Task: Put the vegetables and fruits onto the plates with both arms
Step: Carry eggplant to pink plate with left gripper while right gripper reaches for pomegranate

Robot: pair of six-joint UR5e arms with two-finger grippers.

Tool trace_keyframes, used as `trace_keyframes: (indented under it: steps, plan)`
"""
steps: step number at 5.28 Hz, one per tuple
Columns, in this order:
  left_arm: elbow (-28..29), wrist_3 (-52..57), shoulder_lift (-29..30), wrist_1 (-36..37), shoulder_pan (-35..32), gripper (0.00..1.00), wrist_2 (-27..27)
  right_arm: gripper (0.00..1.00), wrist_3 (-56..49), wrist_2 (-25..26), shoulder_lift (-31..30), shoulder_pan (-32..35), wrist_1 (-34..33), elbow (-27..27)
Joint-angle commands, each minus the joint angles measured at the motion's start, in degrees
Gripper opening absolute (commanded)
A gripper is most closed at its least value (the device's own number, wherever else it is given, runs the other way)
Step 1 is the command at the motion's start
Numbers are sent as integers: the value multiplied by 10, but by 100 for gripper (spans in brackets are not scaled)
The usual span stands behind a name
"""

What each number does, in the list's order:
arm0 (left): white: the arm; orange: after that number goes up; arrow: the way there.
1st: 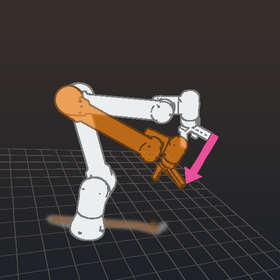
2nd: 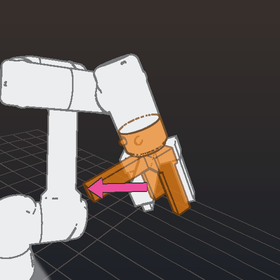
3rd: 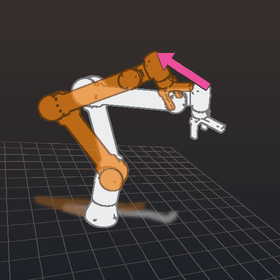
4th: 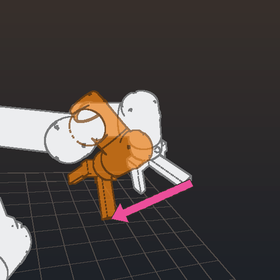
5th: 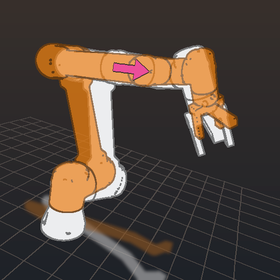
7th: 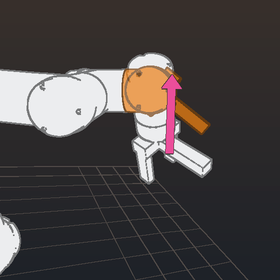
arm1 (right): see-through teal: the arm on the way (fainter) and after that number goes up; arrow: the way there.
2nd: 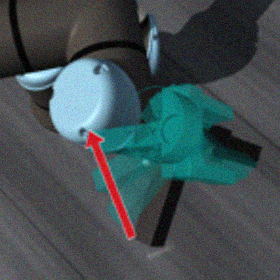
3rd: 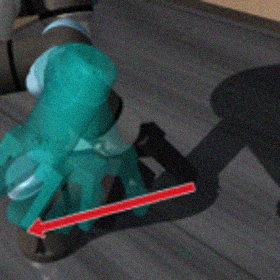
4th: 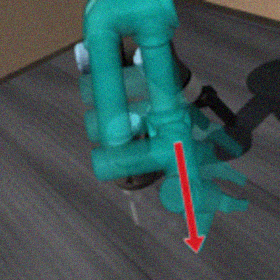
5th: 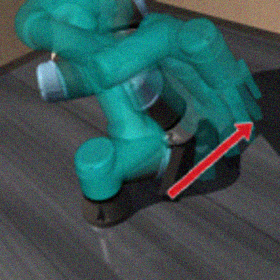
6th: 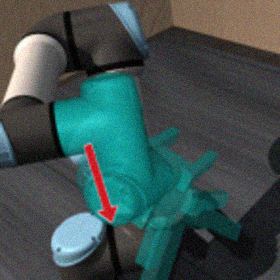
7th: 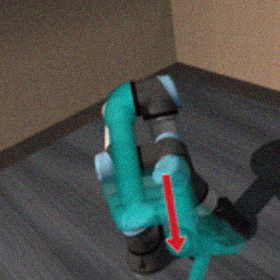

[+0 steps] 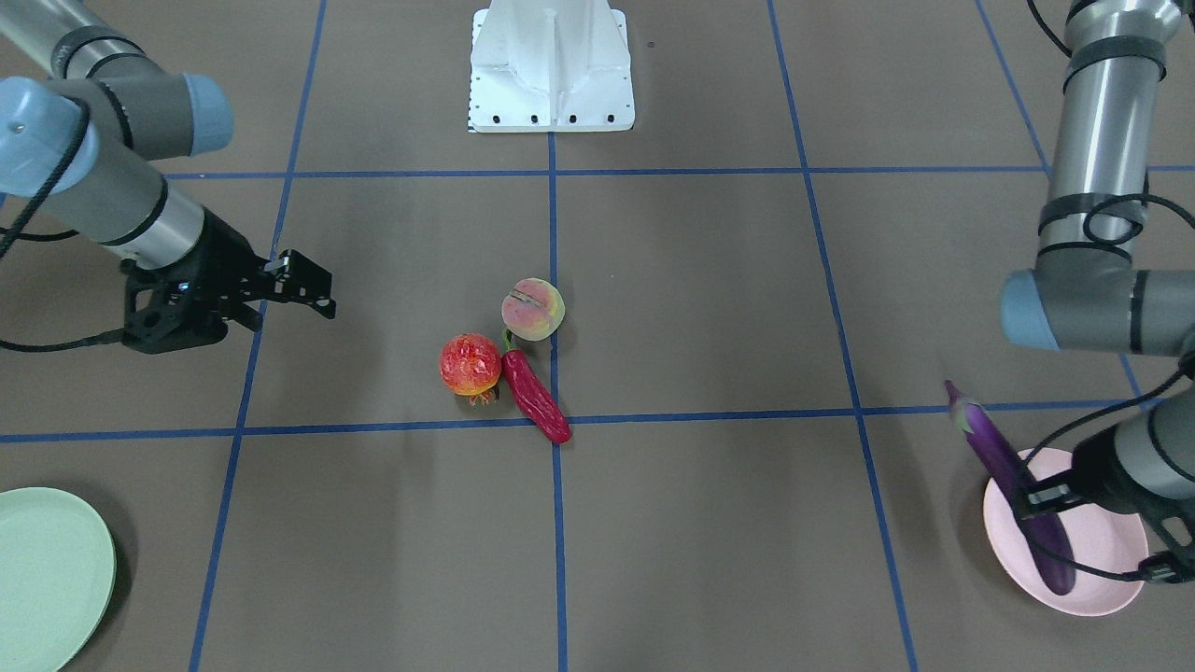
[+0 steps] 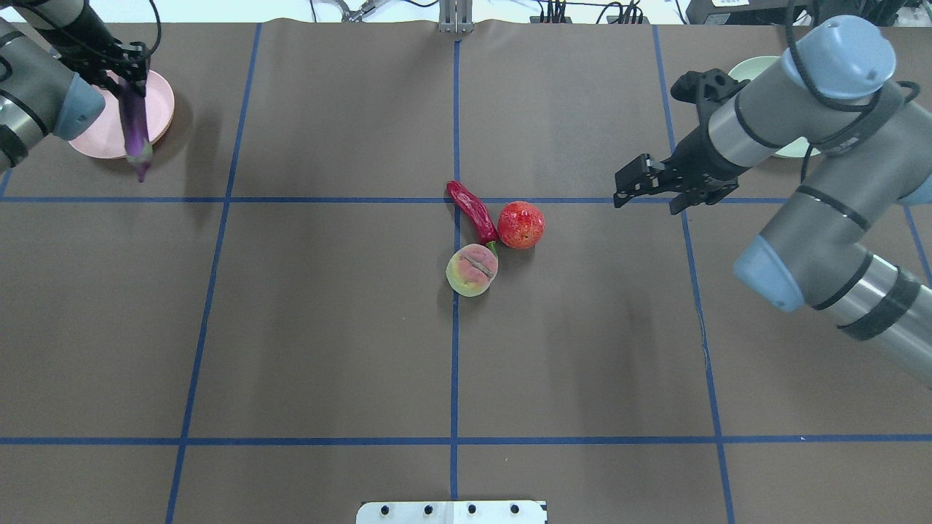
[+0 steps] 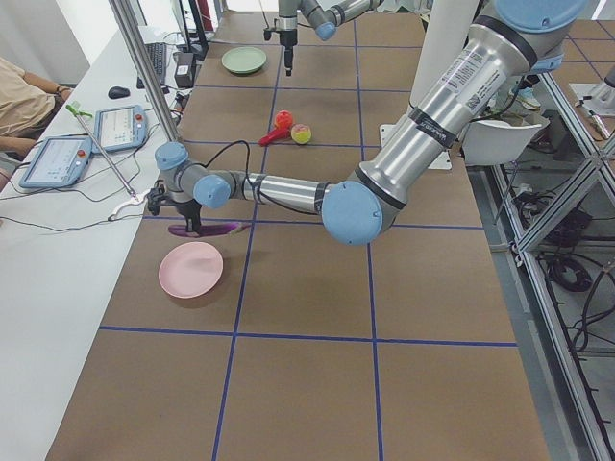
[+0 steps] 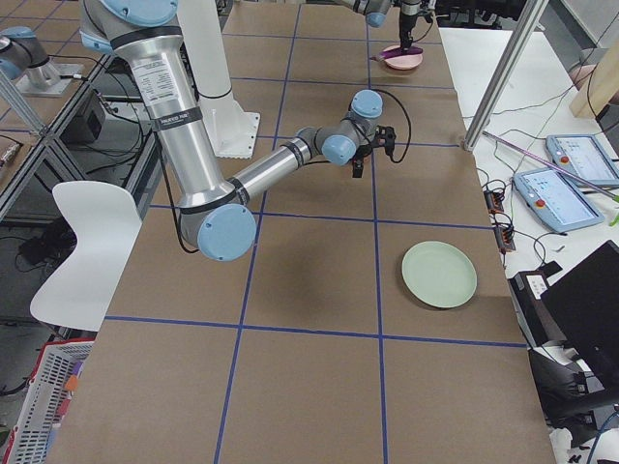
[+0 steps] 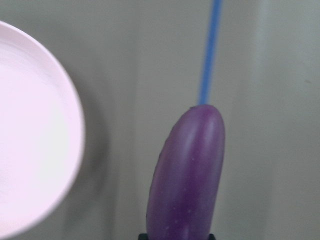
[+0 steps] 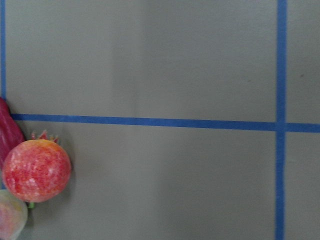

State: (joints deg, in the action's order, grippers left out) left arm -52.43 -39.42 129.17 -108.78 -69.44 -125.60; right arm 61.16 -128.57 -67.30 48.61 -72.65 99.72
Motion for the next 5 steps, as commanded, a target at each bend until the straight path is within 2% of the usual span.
trace_keyframes:
  steps: [1, 2, 3, 4, 5]
  plan:
    - [67, 24, 15, 1, -16, 1, 36, 100, 83, 66, 77, -51, -2, -34]
    - [71, 25, 15, -23, -16, 72, 36, 100, 128, 71, 102, -60, 0, -63]
    - [72, 24, 18, -28, -16, 100, 35, 100, 166, 95, 111, -73, 1, -78]
    - [70, 24, 20, -29, -16, 100, 35, 100, 217, 155, 125, -89, 0, -93]
    - [66, 24, 20, -29, -16, 100, 35, 100, 232, 175, 125, -108, 1, -94]
